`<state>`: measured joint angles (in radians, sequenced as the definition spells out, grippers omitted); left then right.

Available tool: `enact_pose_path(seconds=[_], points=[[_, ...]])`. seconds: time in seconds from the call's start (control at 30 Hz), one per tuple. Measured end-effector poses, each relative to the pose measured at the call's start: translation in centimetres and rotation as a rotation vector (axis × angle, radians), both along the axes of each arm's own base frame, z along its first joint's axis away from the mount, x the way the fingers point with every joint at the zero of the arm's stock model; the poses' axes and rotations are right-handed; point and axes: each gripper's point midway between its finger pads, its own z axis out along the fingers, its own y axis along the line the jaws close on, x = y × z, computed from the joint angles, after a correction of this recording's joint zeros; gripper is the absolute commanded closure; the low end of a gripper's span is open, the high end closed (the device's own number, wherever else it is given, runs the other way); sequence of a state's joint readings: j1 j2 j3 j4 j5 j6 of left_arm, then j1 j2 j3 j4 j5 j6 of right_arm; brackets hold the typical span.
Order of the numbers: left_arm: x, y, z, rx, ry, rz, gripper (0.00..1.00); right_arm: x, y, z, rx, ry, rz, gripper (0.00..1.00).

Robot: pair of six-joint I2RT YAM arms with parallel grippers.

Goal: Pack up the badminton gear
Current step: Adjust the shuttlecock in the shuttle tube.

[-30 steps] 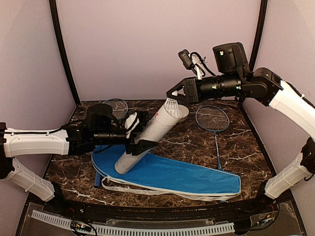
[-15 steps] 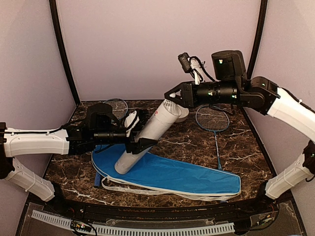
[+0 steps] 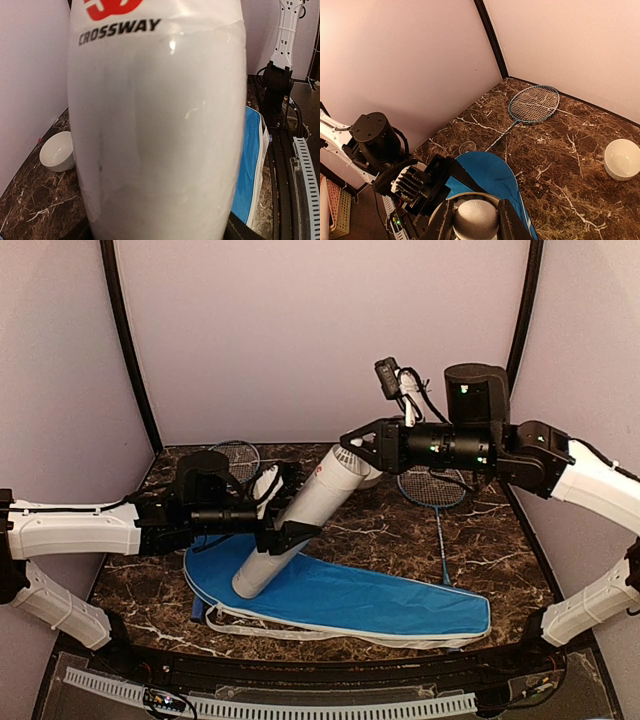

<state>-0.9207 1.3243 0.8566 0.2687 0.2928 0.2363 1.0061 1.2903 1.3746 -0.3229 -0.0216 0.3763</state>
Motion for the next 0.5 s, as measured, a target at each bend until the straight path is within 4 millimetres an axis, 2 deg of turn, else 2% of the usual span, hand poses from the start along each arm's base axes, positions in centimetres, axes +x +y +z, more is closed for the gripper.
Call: enact_pose_path(seconds=[0.2,0.5], points=[[0.57,0.39,0.1,-0.018,0.037,0.015,0.32,-0.95,-0.63,0.1,0.034,-0.018,0.01,0.79],[0.34,0.4,0.19,-0.031,0.06,-0.009,0.32,-0.96,-0.38,-0.63,0.048,-0.001,-0.002,0.77]])
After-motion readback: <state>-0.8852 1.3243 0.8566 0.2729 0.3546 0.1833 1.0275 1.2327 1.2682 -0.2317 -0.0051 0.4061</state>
